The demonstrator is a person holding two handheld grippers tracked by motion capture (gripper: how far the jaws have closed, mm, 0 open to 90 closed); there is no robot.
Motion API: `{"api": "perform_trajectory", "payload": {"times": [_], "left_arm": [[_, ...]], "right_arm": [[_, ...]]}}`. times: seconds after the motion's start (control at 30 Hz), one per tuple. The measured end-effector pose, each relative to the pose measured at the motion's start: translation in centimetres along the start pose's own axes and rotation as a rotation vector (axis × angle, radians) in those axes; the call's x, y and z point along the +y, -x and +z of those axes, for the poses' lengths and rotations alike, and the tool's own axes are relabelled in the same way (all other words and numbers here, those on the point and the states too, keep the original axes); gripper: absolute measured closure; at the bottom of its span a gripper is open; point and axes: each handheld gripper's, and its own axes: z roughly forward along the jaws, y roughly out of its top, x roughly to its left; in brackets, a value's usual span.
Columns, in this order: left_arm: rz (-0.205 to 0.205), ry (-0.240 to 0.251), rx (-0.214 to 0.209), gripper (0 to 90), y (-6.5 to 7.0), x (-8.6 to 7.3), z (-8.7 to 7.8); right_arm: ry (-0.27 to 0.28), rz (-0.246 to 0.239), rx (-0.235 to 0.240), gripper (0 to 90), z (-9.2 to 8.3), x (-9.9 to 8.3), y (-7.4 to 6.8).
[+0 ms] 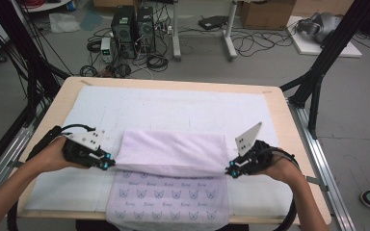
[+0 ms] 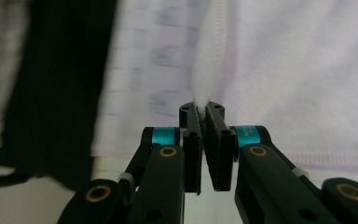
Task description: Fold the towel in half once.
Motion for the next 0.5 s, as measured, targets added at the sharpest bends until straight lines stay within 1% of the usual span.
{"api": "perform_trajectory", "payload": {"times": [0.03,0.07,0.1,0.13,0.17,0.2,0.23,0.27,0.3,0.33,0.37,0.4,0.43,0.47,0.5], "left_arm": [[0.029,0.01,-0.045,87.4,0.8,-0.1,0.0],[0.052,0.032,-0.068,86.8,1.5,-0.3,-0.1],[0.059,0.04,-0.05,79.2,1.8,-0.4,-0.1],[0.044,0.044,0.021,60.3,2.0,-0.7,-0.2],[0.013,0.043,0.068,42.7,1.8,-1.0,-0.4],[-0.006,0.048,0.089,40.8,1.5,-1.2,-0.6],[-0.012,0.059,0.105,42.3,1.3,-1.3,-0.8],[-0.015,0.074,0.132,42.3,0.9,-1.4,-0.9],[-0.03,0.083,0.16,41.7,0.5,-1.5,-0.9],[-0.045,0.08,0.195,40.6,0.0,-1.6,-1.0],[-0.06,0.072,0.244,40.5,-0.6,-1.6,-0.9],[-0.09,0.06,0.28,40.2,-1.3,-1.7,-0.9],[-0.118,0.058,0.325,40.0,-2.1,-1.8,-0.7],[-0.139,0.055,0.354,38.9,-3.0,-2.0,-0.5],[-0.169,0.066,0.374,36.6,-3.8,-2.2,-0.3]], "right_arm": [[0.01,-0.025,0.054,86.0,0.1,0.0,-0.8],[0.025,-0.043,0.098,84.4,0.1,0.0,-1.5],[0.052,-0.053,0.102,69.3,0.1,-0.1,-1.9],[0.074,-0.044,0.067,48.2,0.0,-0.3,-2.1],[0.083,-0.005,0.007,47.4,-0.2,-0.5,-2.1],[0.093,0.031,0.009,46.9,-0.4,-0.7,-1.8],[0.098,0.038,-0.014,45.7,-0.5,-0.8,-1.5],[0.106,0.043,-0.048,43.4,-0.6,-0.8,-1.1],[0.111,0.071,-0.069,43.7,-0.6,-0.8,-0.7],[0.109,0.092,-0.1,43.8,-0.6,-0.9,-0.2],[0.1,0.117,-0.147,44.6,-0.5,-0.9,0.3],[0.091,0.149,-0.171,46.1,-0.5,-1.0,1.0],[0.079,0.18,-0.214,46.0,-0.4,-1.1,1.7],[0.066,0.208,-0.265,46.4,-0.3,-1.2,2.3],[0.055,0.234,-0.29,47.5,-0.3,-1.3,3.0]]}}
